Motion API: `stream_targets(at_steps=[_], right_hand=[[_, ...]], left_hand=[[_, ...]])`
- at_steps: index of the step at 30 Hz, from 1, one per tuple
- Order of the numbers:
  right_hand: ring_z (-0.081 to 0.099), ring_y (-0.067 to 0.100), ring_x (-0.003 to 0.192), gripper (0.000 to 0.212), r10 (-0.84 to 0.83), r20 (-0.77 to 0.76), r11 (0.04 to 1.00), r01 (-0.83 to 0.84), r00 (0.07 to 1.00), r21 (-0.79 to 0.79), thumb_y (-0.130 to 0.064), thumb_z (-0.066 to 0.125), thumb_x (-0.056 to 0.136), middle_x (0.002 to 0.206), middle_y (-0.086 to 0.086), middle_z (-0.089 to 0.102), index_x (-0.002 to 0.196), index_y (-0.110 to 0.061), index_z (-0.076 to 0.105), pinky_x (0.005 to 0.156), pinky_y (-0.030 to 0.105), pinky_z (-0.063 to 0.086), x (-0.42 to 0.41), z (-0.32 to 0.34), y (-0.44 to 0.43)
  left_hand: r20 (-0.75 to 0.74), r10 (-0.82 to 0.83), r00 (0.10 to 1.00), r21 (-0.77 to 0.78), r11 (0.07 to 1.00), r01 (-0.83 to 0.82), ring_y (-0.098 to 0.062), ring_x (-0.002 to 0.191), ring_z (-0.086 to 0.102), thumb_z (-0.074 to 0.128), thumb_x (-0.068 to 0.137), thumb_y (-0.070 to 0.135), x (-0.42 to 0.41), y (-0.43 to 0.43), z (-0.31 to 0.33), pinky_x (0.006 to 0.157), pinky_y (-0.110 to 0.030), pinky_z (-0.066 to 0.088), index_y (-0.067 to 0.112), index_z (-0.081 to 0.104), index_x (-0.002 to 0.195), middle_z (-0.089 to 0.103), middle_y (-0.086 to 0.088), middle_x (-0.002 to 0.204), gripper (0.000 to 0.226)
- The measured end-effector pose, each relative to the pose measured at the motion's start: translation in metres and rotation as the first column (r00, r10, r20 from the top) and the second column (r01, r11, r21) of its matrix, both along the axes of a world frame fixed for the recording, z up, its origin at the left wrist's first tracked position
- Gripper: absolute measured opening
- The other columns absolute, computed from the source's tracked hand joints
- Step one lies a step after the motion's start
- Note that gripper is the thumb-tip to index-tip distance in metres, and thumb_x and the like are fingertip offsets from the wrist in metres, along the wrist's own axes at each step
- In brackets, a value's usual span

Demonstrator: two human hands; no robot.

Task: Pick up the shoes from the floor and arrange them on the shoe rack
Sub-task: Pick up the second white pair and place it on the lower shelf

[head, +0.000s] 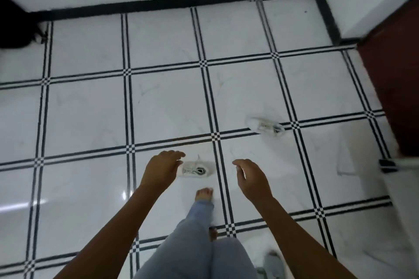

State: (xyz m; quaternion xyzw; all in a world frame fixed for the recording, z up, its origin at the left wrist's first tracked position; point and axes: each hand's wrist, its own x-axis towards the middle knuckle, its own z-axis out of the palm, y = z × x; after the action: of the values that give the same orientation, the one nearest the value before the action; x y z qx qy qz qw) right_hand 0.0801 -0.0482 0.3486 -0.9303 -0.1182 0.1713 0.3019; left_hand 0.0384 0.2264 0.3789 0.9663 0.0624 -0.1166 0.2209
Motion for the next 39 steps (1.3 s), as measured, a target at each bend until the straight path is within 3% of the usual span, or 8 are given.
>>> stream_targets(at_steps=[10, 16, 21, 23, 28, 32, 35, 39], right_hand=[[0.057, 0.021, 0.108, 0.04, 0.48, -0.317, 0.829, -0.541, 0.818, -0.141, -0.004, 0.053, 0.084, 0.117, 0.001, 0.062, 0.12, -0.021, 0.058, 0.089, 0.03, 0.046, 0.056, -0.132, 0.047], [0.049, 0.031, 0.114, 0.037, 0.81, -0.43, 0.316, -0.914, 0.399, -0.254, 0.002, 0.051, 0.082, 0.117, 0.011, 0.057, 0.117, -0.009, 0.054, 0.087, 0.041, 0.043, 0.07, -0.304, 0.079], [0.057, 0.025, 0.097, 0.022, 0.928, -0.371, -0.106, -0.932, 0.033, -0.347, -0.006, 0.065, 0.075, 0.098, 0.006, 0.063, 0.096, -0.012, 0.06, 0.073, 0.038, 0.047, 0.05, -0.469, 0.09], [0.061, 0.016, 0.084, 0.027, 0.907, -0.422, -0.201, -0.885, -0.006, -0.419, -0.018, 0.077, 0.063, 0.084, -0.004, 0.066, 0.086, -0.02, 0.064, 0.062, 0.031, 0.048, 0.044, -0.513, 0.09], [0.047, 0.016, 0.122, 0.044, 0.953, -0.301, -0.15, -0.8, 0.04, -0.581, -0.018, 0.068, 0.077, 0.124, -0.001, 0.058, 0.119, -0.016, 0.057, 0.076, 0.039, 0.049, 0.022, -0.586, 0.087], [0.055, 0.016, 0.105, 0.031, 0.97, -0.24, -0.168, -0.788, -0.027, -0.593, -0.012, 0.065, 0.08, 0.107, -0.004, 0.062, 0.11, -0.019, 0.06, 0.069, 0.031, 0.05, 0.029, -0.589, 0.087], [0.057, 0.022, 0.103, 0.038, 0.969, -0.196, 0.037, -0.869, 0.152, -0.494, -0.005, 0.065, 0.079, 0.106, 0.004, 0.062, 0.115, -0.012, 0.056, 0.065, 0.035, 0.052, 0.037, -0.553, 0.066], [0.065, 0.03, 0.082, 0.047, 0.796, -0.186, 0.526, -0.81, 0.576, -0.258, -0.007, 0.081, 0.062, 0.09, 0.011, 0.066, 0.103, -0.008, 0.06, 0.048, 0.035, 0.051, 0.047, -0.483, 0.023]], left_hand=[[-0.259, 0.263, 0.929, -0.056, 0.956, -0.286, -0.023, 0.098, 0.065, 0.06, 0.09, 0.02, -0.017, -0.013, -0.142, 0.082, -0.036, 0.054, 0.02, 0.064, 0.114, 0.071, -0.002, 0.108, 0.024], [-0.354, 0.411, 0.84, -0.026, 0.894, -0.448, -0.02, 0.105, 0.06, 0.054, 0.093, 0.024, -0.019, -0.04, -0.303, 0.087, -0.035, 0.048, 0.024, 0.06, 0.119, 0.067, 0.003, 0.113, 0.026], [-0.394, 0.491, 0.777, 0.02, 0.85, -0.527, -0.022, 0.102, 0.061, 0.053, 0.093, 0.023, -0.04, -0.056, -0.442, 0.082, -0.036, 0.049, 0.022, 0.06, 0.116, 0.068, 0.002, 0.11, 0.024], [-0.412, 0.485, 0.772, 0.033, 0.854, -0.519, -0.021, 0.103, 0.061, 0.052, 0.094, 0.023, -0.048, -0.059, -0.473, 0.082, -0.035, 0.048, 0.023, 0.059, 0.117, 0.067, 0.002, 0.112, 0.024], [-0.435, 0.454, 0.778, 0.047, 0.874, -0.484, -0.019, 0.108, 0.058, 0.049, 0.096, 0.026, -0.064, -0.068, -0.528, 0.087, -0.033, 0.046, 0.026, 0.056, 0.12, 0.065, 0.005, 0.116, 0.026], [-0.412, 0.414, 0.812, 0.046, 0.899, -0.435, -0.019, 0.107, 0.059, 0.051, 0.095, 0.026, -0.058, -0.072, -0.525, 0.084, -0.032, 0.047, 0.025, 0.058, 0.118, 0.066, 0.004, 0.115, 0.024], [-0.403, 0.378, 0.833, 0.047, 0.918, -0.394, -0.019, 0.105, 0.06, 0.052, 0.095, 0.025, -0.044, -0.074, -0.488, 0.084, -0.032, 0.048, 0.025, 0.059, 0.117, 0.067, 0.004, 0.113, 0.024], [-0.363, 0.311, 0.878, 0.021, 0.945, -0.326, -0.02, 0.102, 0.062, 0.053, 0.095, 0.024, -0.012, -0.087, -0.43, 0.081, -0.032, 0.049, 0.025, 0.061, 0.116, 0.068, 0.003, 0.11, 0.023]])
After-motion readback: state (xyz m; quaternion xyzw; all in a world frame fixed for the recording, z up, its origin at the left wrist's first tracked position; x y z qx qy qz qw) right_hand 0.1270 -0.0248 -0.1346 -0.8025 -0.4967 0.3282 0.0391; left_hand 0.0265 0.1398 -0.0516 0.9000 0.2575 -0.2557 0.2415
